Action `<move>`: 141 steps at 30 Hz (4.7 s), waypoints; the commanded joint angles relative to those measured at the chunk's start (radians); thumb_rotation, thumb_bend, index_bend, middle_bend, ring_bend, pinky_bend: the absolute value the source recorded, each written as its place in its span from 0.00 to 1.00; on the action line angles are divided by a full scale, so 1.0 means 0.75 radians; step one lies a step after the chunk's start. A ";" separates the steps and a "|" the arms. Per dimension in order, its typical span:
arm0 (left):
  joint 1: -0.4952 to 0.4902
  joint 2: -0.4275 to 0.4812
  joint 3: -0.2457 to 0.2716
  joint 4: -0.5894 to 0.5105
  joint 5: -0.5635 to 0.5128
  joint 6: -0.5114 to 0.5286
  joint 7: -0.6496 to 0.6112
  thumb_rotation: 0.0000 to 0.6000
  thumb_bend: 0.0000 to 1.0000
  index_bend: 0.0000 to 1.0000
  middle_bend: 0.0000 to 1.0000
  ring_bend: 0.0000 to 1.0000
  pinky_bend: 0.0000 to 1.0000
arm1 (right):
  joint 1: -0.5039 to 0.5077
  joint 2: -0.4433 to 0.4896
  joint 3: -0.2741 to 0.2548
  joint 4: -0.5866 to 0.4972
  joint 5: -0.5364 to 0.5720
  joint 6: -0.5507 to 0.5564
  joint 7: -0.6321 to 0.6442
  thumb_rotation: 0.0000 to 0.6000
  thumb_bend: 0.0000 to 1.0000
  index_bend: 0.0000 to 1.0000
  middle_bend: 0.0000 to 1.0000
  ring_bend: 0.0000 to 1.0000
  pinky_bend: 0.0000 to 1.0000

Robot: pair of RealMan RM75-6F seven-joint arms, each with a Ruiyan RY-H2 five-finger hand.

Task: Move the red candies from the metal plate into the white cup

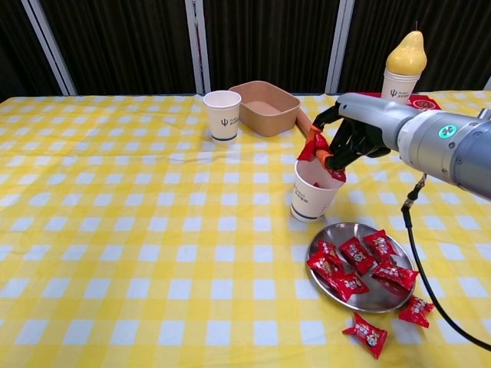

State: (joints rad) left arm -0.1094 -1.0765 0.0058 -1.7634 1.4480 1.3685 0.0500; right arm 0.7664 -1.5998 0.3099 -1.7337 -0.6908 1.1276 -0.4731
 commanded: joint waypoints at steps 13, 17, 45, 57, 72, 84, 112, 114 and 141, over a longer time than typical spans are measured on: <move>0.002 0.000 0.000 0.001 0.005 0.007 -0.002 1.00 0.00 0.00 0.00 0.00 0.00 | 0.004 -0.006 -0.017 -0.043 -0.014 0.028 -0.001 1.00 0.59 0.37 0.89 1.00 0.98; 0.002 0.000 0.001 0.003 0.008 0.008 -0.004 1.00 0.00 0.00 0.00 0.00 0.00 | -0.001 0.006 -0.023 -0.068 -0.043 0.047 0.000 1.00 0.59 0.36 0.89 1.00 0.98; 0.020 -0.025 -0.004 0.031 0.063 0.079 -0.030 1.00 0.00 0.00 0.00 0.00 0.00 | -0.249 0.028 -0.424 -0.214 -0.375 0.162 -0.050 1.00 0.40 0.27 0.89 1.00 0.98; 0.021 -0.029 -0.007 0.037 0.062 0.081 -0.039 1.00 0.00 0.00 0.00 0.00 0.00 | -0.290 -0.020 -0.437 -0.119 -0.402 0.138 -0.046 1.00 0.31 0.27 0.89 1.00 0.98; 0.022 -0.029 -0.008 0.037 0.061 0.080 -0.037 1.00 0.00 0.00 0.00 0.00 0.00 | -0.309 -0.053 -0.399 -0.015 -0.368 0.061 -0.026 1.00 0.31 0.27 0.89 1.00 0.98; 0.023 -0.030 -0.009 0.037 0.061 0.083 -0.036 1.00 0.00 0.00 0.00 0.00 0.00 | -0.319 -0.072 -0.378 0.019 -0.358 0.021 -0.006 1.00 0.31 0.27 0.89 1.00 0.98; 0.024 -0.031 -0.012 0.036 0.055 0.081 -0.035 1.00 0.00 0.00 0.00 0.00 0.00 | -0.341 -0.084 -0.330 0.037 -0.376 -0.024 0.074 1.00 0.57 0.59 0.89 1.00 0.98; 0.024 -0.031 -0.011 0.036 0.055 0.080 -0.034 1.00 0.00 0.00 0.00 0.00 0.00 | -0.341 -0.074 -0.320 0.020 -0.379 -0.016 0.071 1.00 0.57 0.59 0.89 1.00 0.98; 0.020 -0.025 -0.013 0.028 0.042 0.066 -0.040 1.00 0.00 0.00 0.00 0.00 0.00 | -0.227 0.121 -0.052 -0.201 -0.251 0.058 -0.020 1.00 0.57 0.59 0.89 1.00 0.98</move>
State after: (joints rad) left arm -0.0942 -1.0954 -0.0039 -1.7423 1.4795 1.4181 0.0204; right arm 0.5875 -1.5052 0.2635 -1.8917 -0.8872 1.1741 -0.4837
